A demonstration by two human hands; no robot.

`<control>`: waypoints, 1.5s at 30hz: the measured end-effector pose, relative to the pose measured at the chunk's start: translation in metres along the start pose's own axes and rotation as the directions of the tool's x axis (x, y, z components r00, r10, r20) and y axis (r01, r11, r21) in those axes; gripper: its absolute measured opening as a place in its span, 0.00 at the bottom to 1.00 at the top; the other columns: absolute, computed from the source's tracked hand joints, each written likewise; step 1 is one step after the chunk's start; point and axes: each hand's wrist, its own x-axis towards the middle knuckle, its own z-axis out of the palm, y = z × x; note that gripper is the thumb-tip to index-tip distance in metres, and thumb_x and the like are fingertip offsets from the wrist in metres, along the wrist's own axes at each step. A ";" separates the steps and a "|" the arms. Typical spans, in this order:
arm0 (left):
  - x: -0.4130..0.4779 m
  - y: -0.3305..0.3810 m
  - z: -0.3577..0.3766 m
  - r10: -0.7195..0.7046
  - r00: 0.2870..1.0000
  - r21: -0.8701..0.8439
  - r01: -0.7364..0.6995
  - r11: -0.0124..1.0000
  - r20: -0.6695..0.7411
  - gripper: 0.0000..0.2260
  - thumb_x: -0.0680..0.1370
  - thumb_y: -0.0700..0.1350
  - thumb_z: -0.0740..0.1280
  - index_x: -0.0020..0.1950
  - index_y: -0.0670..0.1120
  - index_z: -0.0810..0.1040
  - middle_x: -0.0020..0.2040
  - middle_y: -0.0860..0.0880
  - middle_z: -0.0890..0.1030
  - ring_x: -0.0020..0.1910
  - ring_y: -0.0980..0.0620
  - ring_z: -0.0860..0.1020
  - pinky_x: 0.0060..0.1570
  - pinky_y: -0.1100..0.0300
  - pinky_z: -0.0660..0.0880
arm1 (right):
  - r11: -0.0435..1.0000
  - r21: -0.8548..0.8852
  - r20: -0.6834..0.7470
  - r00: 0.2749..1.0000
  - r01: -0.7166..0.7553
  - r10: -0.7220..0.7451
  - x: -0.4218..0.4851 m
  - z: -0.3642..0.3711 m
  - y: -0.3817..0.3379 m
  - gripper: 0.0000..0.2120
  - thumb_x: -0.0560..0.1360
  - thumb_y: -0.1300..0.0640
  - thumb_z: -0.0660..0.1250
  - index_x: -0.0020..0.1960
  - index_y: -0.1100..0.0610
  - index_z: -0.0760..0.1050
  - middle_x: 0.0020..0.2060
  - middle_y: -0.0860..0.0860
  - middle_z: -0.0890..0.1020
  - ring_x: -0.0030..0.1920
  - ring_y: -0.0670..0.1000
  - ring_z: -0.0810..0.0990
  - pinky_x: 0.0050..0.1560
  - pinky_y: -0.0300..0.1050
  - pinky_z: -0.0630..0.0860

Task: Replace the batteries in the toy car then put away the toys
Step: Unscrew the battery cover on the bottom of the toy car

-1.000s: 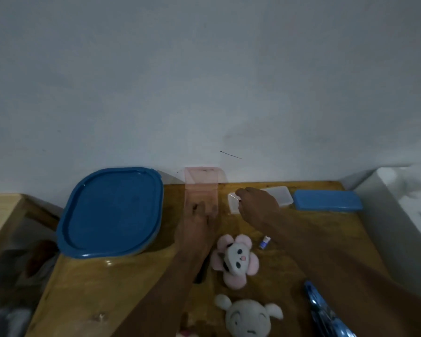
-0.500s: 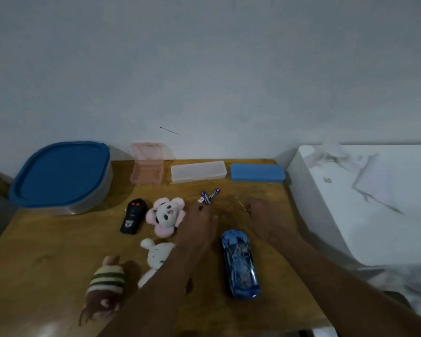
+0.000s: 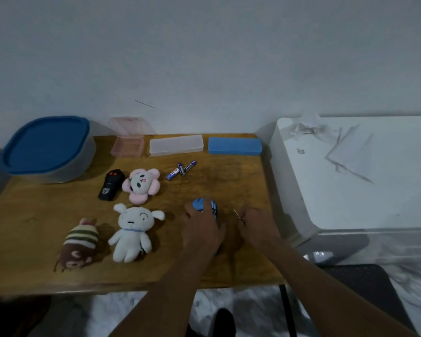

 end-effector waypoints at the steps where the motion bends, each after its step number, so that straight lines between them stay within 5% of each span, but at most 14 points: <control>1: 0.001 0.002 0.001 -0.028 0.999 0.011 0.028 1.000 0.019 0.38 0.77 0.59 0.65 0.79 0.55 0.45 0.76 0.37 0.50 0.72 0.38 0.62 0.66 0.48 0.68 | 1.000 0.010 -0.009 1.000 0.002 -0.002 -0.001 0.002 0.002 0.04 0.75 0.56 0.63 0.49 0.54 0.75 0.40 0.51 0.81 0.40 0.50 0.78 0.42 0.46 0.78; 12: 0.012 0.017 0.022 -0.224 0.975 -0.049 0.224 0.973 0.005 0.39 0.76 0.49 0.68 0.78 0.58 0.46 0.71 0.35 0.57 0.67 0.39 0.66 0.60 0.47 0.72 | 0.993 0.113 0.037 0.999 -0.024 0.020 -0.012 0.013 0.024 0.07 0.76 0.57 0.61 0.52 0.54 0.75 0.44 0.53 0.81 0.45 0.54 0.79 0.48 0.50 0.79; 18: 0.015 0.013 0.019 -0.213 0.977 -0.077 0.214 0.974 0.021 0.41 0.74 0.49 0.72 0.77 0.59 0.47 0.71 0.35 0.58 0.68 0.38 0.65 0.60 0.46 0.73 | 0.992 0.120 0.047 0.999 -0.032 0.027 -0.015 0.011 0.032 0.07 0.76 0.57 0.62 0.53 0.53 0.74 0.45 0.52 0.80 0.46 0.53 0.79 0.48 0.52 0.79; 23: 0.019 -0.004 0.008 -0.184 0.982 -0.320 0.184 0.929 0.032 0.46 0.68 0.50 0.77 0.75 0.59 0.49 0.67 0.38 0.67 0.60 0.42 0.74 0.51 0.51 0.78 | 0.994 0.105 0.035 0.999 -0.025 0.021 -0.016 0.007 0.030 0.07 0.75 0.57 0.64 0.52 0.54 0.75 0.45 0.53 0.81 0.46 0.54 0.79 0.47 0.50 0.79; 27: 0.010 -0.026 -0.005 -0.067 0.998 -0.718 0.042 0.695 -0.007 0.39 0.66 0.45 0.76 0.71 0.57 0.59 0.58 0.47 0.78 0.49 0.49 0.80 0.47 0.51 0.80 | 0.996 0.085 0.018 1.000 0.002 -0.003 -0.014 0.002 0.021 0.07 0.74 0.59 0.64 0.52 0.53 0.75 0.44 0.52 0.82 0.45 0.55 0.81 0.48 0.53 0.80; 33: 0.002 -0.060 -0.022 -0.010 0.999 -0.967 0.053 0.247 0.052 0.32 0.72 0.32 0.69 0.69 0.54 0.62 0.51 0.37 0.80 0.43 0.42 0.81 0.42 0.48 0.80 | 0.996 0.064 -0.025 0.998 0.060 -0.058 -0.005 -0.011 -0.005 0.05 0.77 0.57 0.61 0.49 0.52 0.76 0.41 0.48 0.81 0.40 0.48 0.79 0.43 0.46 0.80; 36: 0.001 -0.073 -0.027 0.060 0.990 -0.992 0.126 0.006 0.126 0.30 0.69 0.32 0.67 0.68 0.51 0.66 0.53 0.33 0.79 0.44 0.38 0.81 0.43 0.44 0.79 | 0.997 0.043 -0.061 0.997 0.059 -0.056 -0.004 -0.017 -0.017 0.05 0.77 0.56 0.61 0.45 0.48 0.74 0.37 0.46 0.79 0.38 0.47 0.78 0.43 0.44 0.78; 38: 0.001 -0.081 -0.032 0.168 0.968 -0.971 0.207 -0.122 0.185 0.38 0.63 0.37 0.71 0.73 0.45 0.65 0.54 0.33 0.77 0.45 0.38 0.81 0.41 0.45 0.79 | 0.998 0.034 -0.091 0.995 0.054 -0.051 -0.005 -0.018 -0.023 0.05 0.77 0.53 0.61 0.43 0.45 0.72 0.36 0.45 0.79 0.38 0.47 0.77 0.45 0.47 0.79; 40: 0.001 -0.087 -0.037 0.278 0.935 -0.939 0.280 -0.201 0.219 0.42 0.60 0.40 0.72 0.73 0.41 0.65 0.54 0.35 0.77 0.44 0.40 0.80 0.40 0.47 0.79 | 0.998 0.056 -0.106 0.994 0.034 -0.028 -0.007 -0.022 -0.030 0.05 0.76 0.52 0.61 0.43 0.45 0.73 0.36 0.44 0.79 0.38 0.46 0.78 0.45 0.48 0.80; 45: 0.001 -0.097 -0.048 0.508 0.854 -0.887 0.316 -0.336 0.112 0.30 0.58 0.43 0.75 0.60 0.40 0.80 0.46 0.37 0.80 0.40 0.40 0.80 0.38 0.49 0.80 | 0.982 0.186 -0.164 0.986 0.030 0.001 -0.012 -0.040 -0.056 0.04 0.77 0.54 0.63 0.49 0.47 0.75 0.41 0.44 0.80 0.41 0.46 0.78 0.46 0.44 0.79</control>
